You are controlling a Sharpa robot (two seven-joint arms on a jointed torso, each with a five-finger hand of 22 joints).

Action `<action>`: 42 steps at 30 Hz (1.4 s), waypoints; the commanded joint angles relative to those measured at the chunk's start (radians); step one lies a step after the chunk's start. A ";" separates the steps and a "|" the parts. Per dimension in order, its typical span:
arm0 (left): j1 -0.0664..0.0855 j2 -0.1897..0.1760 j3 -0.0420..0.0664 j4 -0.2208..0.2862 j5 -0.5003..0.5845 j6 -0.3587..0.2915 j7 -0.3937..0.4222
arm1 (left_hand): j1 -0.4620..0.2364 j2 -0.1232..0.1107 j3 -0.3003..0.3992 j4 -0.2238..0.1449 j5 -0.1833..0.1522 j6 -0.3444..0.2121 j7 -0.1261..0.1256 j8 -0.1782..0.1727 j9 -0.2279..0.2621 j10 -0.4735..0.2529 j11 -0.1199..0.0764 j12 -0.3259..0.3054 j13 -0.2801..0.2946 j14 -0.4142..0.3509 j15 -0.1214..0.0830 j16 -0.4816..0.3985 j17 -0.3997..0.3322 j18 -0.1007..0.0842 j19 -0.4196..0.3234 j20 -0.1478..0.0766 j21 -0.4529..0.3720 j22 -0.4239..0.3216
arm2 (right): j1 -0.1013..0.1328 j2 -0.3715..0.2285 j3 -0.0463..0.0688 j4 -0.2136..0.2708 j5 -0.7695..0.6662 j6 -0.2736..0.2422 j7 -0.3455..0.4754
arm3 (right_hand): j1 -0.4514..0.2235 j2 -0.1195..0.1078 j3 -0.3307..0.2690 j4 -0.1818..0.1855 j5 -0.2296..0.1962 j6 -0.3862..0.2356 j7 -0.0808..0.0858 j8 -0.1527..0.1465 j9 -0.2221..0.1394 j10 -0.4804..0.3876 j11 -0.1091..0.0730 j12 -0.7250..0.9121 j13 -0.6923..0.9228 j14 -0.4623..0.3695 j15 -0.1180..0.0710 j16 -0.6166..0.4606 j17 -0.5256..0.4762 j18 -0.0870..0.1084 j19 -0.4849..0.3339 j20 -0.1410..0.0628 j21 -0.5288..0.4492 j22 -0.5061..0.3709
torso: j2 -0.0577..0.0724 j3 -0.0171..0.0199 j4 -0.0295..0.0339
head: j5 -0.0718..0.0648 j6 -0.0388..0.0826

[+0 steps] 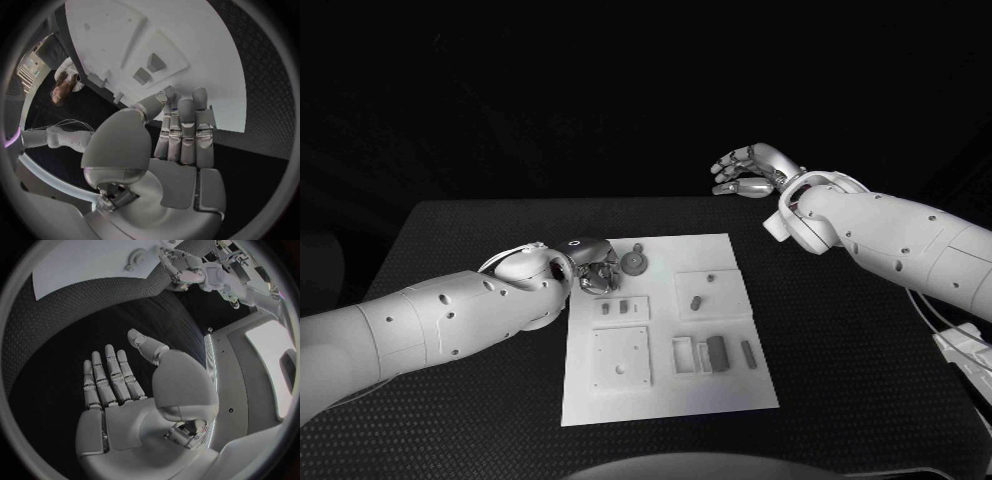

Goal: Assemble the parts on the task board

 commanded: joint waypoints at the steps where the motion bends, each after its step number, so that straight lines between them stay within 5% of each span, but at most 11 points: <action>1: -0.001 0.009 -0.002 -0.005 -0.008 0.011 0.003 | 0.001 0.011 0.006 0.002 0.007 0.008 0.002 0.006 0.001 0.009 -0.001 -0.004 0.001 0.002 -0.002 0.004 0.002 0.015 0.004 0.000 0.003 0.023 | 0.000 0.001 0.000 0.002 0.000 0.009 0.011 | -0.011 -0.001 -0.003 0.001 -0.001 -0.006 0.039 0.003 -0.002 -0.010 0.000 0.004 -0.002 -0.006 0.000 0.002 0.000 -0.015 -0.006 0.000 0.004 0.026 | 0.000 -0.0001 0.0005 | 0.000 0.000; 16: -0.005 0.027 -0.005 -0.019 -0.007 0.012 0.005 | -0.001 0.012 0.006 0.003 0.007 0.008 0.002 0.005 0.001 0.010 -0.001 -0.005 0.001 0.003 -0.002 0.005 0.004 0.015 0.006 -0.001 0.004 0.023 | 0.000 0.003 0.000 0.001 0.000 0.010 0.011 | -0.012 -0.001 -0.003 0.002 -0.001 -0.006 0.039 0.003 -0.002 -0.010 0.000 0.005 -0.002 -0.006 0.000 0.002 0.000 -0.015 -0.006 -0.001 0.005 0.026 | 0.000 0.0011 -0.0002 | 0.000 -0.001; 26: -0.005 0.032 -0.012 -0.021 -0.024 0.098 -0.024 | -0.001 0.013 0.006 0.002 0.007 0.007 0.002 0.005 0.001 0.010 -0.001 -0.006 0.000 0.002 -0.002 0.005 0.005 0.014 0.005 -0.001 0.004 0.023 | 0.000 0.003 0.000 0.003 0.000 0.010 0.010 | -0.012 -0.001 -0.003 0.001 -0.001 -0.006 0.039 0.004 -0.002 -0.010 0.000 0.005 -0.002 -0.006 0.000 0.003 0.000 -0.015 -0.006 -0.001 0.005 0.026 | 0.000 0.0006 -0.0001 | -0.001 -0.002; 34: -0.006 0.048 -0.031 -0.038 -0.027 0.079 -0.021 | 0.000 0.014 0.007 0.002 0.007 0.006 0.003 0.003 0.001 0.010 -0.001 -0.008 0.000 0.001 -0.002 0.005 0.006 0.014 0.005 -0.001 0.004 0.023 | 0.000 0.005 0.000 0.003 0.000 0.011 0.011 | -0.012 -0.001 -0.003 0.001 -0.001 -0.006 0.039 0.004 -0.002 -0.010 0.000 0.005 -0.003 -0.007 0.000 0.003 0.000 -0.016 -0.006 -0.001 0.005 0.026 | 0.000 0.0001 -0.0007 | 0.000 -0.002; 42: -0.006 0.049 -0.036 -0.042 -0.025 0.066 -0.015 | -0.003 0.012 0.006 0.003 0.007 0.003 0.004 0.001 0.000 0.008 0.000 -0.011 -0.001 0.000 -0.001 0.005 0.008 0.013 0.004 -0.001 0.004 0.023 | 0.000 0.004 0.000 0.003 0.000 0.010 0.010 | -0.012 -0.001 -0.003 0.001 -0.001 -0.006 0.039 0.004 -0.002 -0.010 0.000 0.005 -0.003 -0.007 0.000 0.003 -0.001 -0.016 -0.006 -0.001 0.005 0.026 | 0.000 0.0006 0.0001 | -0.001 -0.003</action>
